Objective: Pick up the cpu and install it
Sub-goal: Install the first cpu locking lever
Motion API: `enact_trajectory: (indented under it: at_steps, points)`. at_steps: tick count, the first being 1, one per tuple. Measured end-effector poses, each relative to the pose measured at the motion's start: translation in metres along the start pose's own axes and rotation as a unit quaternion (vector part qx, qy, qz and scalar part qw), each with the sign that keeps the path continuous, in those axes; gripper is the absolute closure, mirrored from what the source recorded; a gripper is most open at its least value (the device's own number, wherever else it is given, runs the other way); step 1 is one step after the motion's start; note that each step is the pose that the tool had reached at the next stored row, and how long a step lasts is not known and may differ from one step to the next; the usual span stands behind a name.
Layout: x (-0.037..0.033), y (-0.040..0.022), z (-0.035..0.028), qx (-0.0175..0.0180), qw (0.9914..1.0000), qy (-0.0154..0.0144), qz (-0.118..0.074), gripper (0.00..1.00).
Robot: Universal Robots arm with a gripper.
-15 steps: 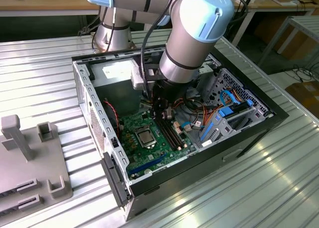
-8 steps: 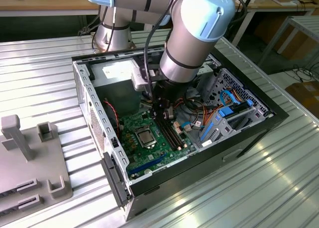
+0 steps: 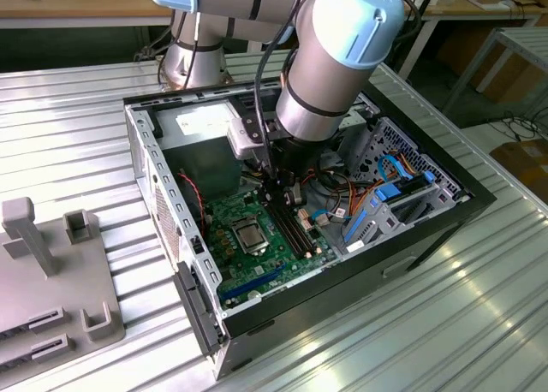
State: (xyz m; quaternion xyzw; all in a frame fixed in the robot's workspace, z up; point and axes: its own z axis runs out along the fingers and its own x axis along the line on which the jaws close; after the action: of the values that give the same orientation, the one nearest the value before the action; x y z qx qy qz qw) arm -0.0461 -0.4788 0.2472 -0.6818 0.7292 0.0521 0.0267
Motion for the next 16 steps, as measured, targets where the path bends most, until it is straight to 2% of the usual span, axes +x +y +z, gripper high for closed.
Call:
enact_trajectory:
  at_steps: [8, 12, 16]
  points:
    - [0.0, -0.0007, 0.0, 0.0, 1.0, 0.0002, -0.001, 0.89]
    - [-0.0002, -0.0006, -0.0008, -0.0009, 0.99997, 0.0009, -0.008, 0.89]
    - [-0.0004, -0.0006, -0.0031, -0.001, 0.99993, 0.0043, -0.011, 0.89]
